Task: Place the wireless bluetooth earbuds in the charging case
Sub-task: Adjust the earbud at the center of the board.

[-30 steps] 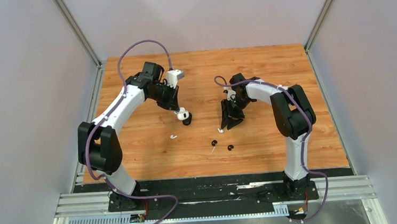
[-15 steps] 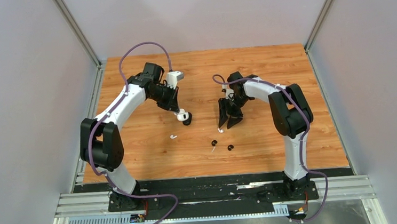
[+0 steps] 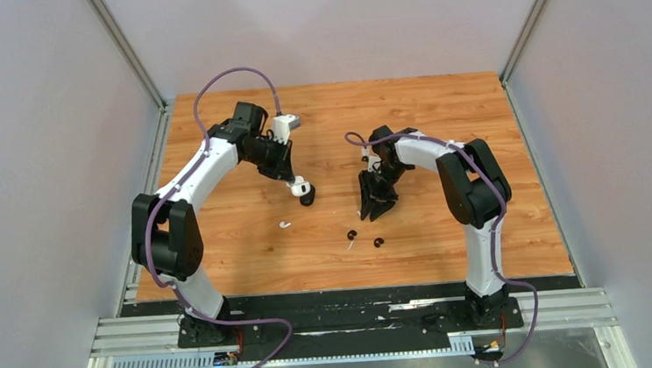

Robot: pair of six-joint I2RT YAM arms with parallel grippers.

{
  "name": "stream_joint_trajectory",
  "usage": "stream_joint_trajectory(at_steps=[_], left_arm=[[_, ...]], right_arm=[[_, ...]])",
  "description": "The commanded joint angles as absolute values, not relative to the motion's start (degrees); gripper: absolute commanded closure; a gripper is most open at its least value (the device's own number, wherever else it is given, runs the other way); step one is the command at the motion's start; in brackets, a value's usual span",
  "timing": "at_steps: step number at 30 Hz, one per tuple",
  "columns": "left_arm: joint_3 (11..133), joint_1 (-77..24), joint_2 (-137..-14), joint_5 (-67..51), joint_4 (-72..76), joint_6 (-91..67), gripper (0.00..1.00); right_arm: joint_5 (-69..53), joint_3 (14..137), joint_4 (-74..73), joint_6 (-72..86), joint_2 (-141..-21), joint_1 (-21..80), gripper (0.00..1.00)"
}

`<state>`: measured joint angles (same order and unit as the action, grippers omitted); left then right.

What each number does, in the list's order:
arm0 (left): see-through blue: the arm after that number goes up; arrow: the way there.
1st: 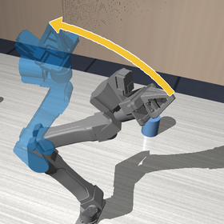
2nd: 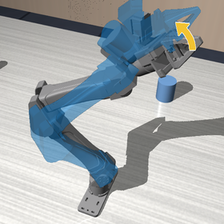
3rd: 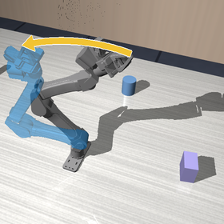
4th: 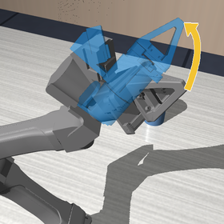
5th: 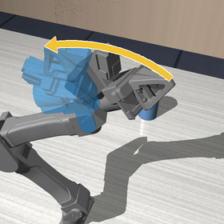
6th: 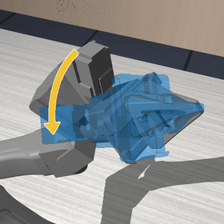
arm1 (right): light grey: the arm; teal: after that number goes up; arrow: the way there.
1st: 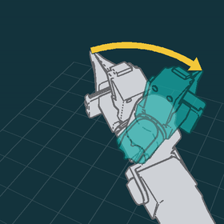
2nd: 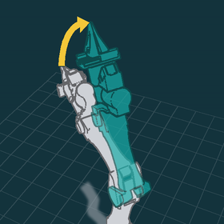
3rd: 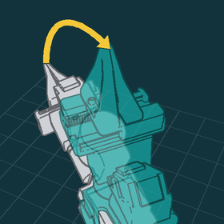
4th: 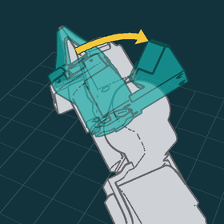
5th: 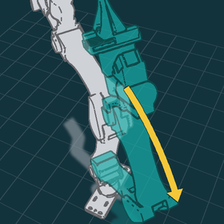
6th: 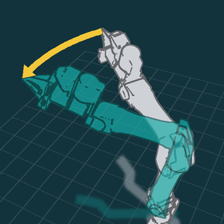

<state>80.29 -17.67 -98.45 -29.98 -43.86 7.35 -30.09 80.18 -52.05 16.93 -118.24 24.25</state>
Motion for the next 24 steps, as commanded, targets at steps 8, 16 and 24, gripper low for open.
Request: stream_joint_trajectory(at_steps=[8, 16, 24], left_arm=[[80.32, -16.99, -97.8, -31.05, -42.29, 5.24, 1.0], [79.54, -16.23, -95.38, -30.21, -42.71, 4.95, 1.0], [80.31, -15.93, -94.72, -30.08, -40.91, 3.2, 1.0]], right_arm=[[-24.45, 86.5, -50.45, 18.27, -124.09, 24.17, 0.66], [-16.58, 87.61, -50.38, 7.64, -123.07, 22.98, 0.76], [-14.93, 92.05, -46.08, -6.95, -122.32, 23.51, 0.82]])
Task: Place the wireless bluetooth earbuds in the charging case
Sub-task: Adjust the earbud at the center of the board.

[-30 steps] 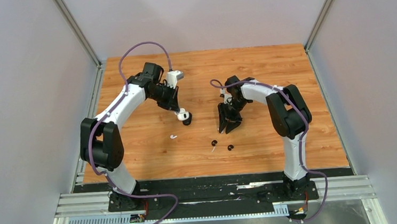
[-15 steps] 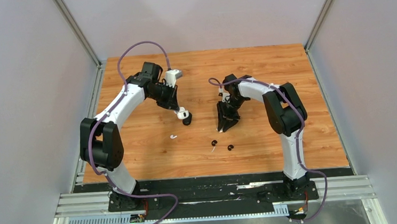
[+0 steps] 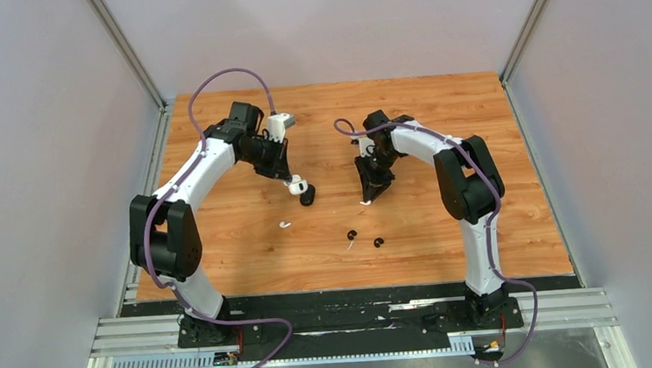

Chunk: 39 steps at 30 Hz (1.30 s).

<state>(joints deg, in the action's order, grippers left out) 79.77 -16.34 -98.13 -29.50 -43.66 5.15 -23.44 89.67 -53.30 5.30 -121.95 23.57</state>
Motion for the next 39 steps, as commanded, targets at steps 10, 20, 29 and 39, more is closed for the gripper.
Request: stream_joint_trajectory(at_steps=[10, 20, 29, 39], left_arm=[[80.67, -15.86, -93.87, -29.82, -38.29, 1.93, 1.0], [82.59, -15.91, -94.4, -29.38, -38.36, 0.95, 1.0], [83.5, -15.72, -93.14, -27.48, -42.59, 3.47, 1.0], [82.87, -14.63, -90.63, -26.35, -46.1, 7.43, 1.0]], right_arm=[[-12.83, 93.07, -43.72, -24.05, -118.27, 27.17, 0.75], [-9.98, 97.49, -42.48, -14.95, -117.02, 23.47, 0.6], [-17.82, 89.0, -43.72, 1.48, -113.57, 21.23, 0.58], [-18.77, 91.0, -44.15, 5.08, -118.47, 21.45, 0.62]])
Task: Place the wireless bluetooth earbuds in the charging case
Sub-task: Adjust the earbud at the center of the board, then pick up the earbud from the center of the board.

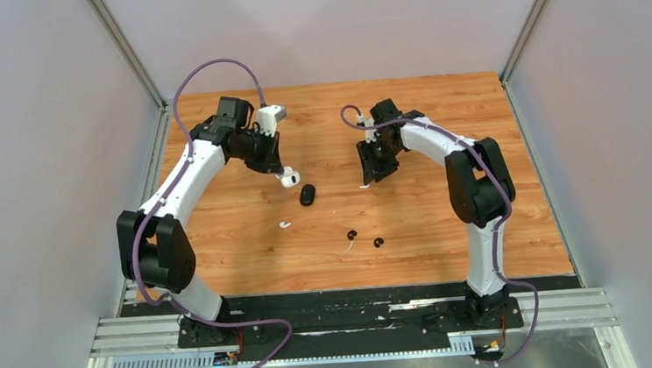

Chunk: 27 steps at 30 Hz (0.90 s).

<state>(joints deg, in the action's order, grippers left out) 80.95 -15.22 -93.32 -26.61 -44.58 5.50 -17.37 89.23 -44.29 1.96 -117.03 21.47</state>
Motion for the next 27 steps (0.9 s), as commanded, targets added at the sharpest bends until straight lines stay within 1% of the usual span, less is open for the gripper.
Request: stream_joint_trajectory(at_steps=[1, 7, 14, 27], left_arm=[[82.59, -14.56, -90.33, -26.3, -46.07, 7.2, 1.0], [80.66, -14.5, -88.52, -26.15, -45.42, 5.91, 1.0], [79.48, -14.5, -88.01, -26.37, -44.82, 5.27, 1.0], [79.93, -14.5, -89.08, -26.96, -44.47, 4.76, 1.0]], right_arm=[[-18.95, 90.98, -44.16, 5.1, -118.74, 21.45, 0.63], [-18.21, 91.34, -43.64, 5.52, -120.47, 21.45, 0.66], [-17.7, 92.06, -43.41, 5.71, -121.8, 21.45, 0.68], [-17.91, 94.32, -43.18, 6.06, -123.85, 21.45, 0.7]])
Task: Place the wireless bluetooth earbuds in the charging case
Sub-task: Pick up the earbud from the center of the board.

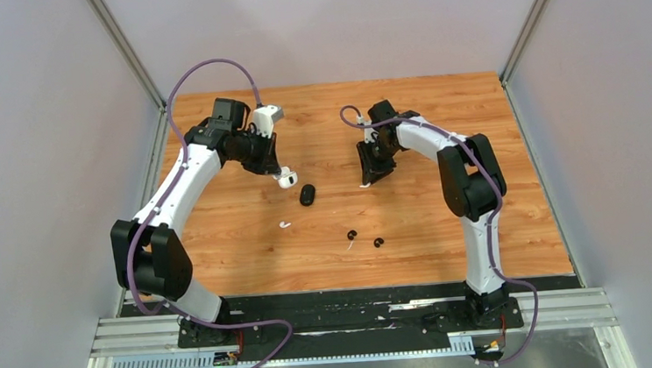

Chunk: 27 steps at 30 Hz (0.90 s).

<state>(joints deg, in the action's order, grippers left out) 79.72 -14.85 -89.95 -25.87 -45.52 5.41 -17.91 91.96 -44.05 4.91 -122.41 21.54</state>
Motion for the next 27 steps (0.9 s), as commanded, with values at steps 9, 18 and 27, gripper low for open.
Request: stream_joint_trajectory(at_steps=[9, 18, 27], left_arm=[[79.94, -14.5, -89.59, -27.34, -44.69, 4.58, 1.0], [80.31, -14.44, -90.26, -27.57, -44.95, 4.7, 1.0], [79.77, -14.5, -90.43, -27.57, -44.91, 4.67, 1.0]], right_arm=[[-17.32, 92.99, -43.99, 5.72, -123.18, 21.36, 0.7], [-15.88, 92.0, -44.67, 6.33, -122.15, 21.45, 0.68], [-14.68, 90.28, -45.7, 5.66, -122.44, 21.94, 0.77]])
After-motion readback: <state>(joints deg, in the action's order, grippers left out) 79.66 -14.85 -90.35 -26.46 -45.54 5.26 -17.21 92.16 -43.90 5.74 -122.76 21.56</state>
